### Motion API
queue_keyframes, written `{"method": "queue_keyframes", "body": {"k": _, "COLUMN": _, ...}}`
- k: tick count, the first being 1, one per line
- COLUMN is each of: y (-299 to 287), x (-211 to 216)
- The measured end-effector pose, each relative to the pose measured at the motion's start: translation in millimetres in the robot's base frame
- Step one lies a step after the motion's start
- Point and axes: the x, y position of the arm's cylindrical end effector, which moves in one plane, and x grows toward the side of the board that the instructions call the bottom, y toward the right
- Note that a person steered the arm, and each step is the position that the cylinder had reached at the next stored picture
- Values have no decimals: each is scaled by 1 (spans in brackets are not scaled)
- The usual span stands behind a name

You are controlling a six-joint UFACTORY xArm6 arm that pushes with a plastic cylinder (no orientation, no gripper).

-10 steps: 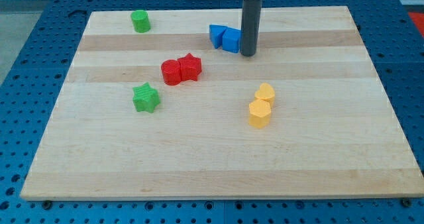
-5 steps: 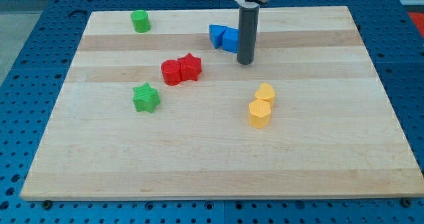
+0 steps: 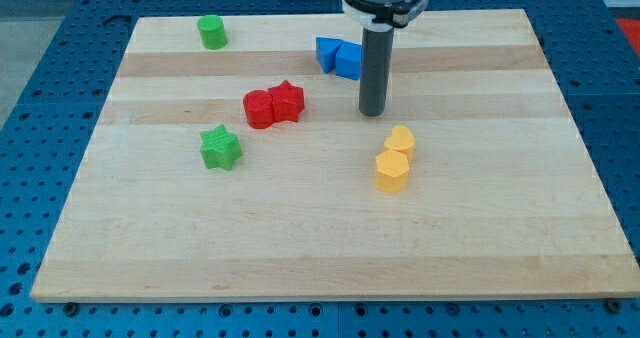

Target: Move your arm to green star

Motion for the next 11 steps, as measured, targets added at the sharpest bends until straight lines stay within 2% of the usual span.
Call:
{"method": "queue_keyframes", "body": {"k": 2, "y": -18, "x": 26}}
{"method": "queue_keyframes", "body": {"k": 4, "y": -29, "x": 35}}
{"method": "queue_keyframes", "body": {"k": 7, "y": -73, "x": 63}}
{"method": "queue_keyframes", "body": {"k": 11, "y": -126, "x": 67}}
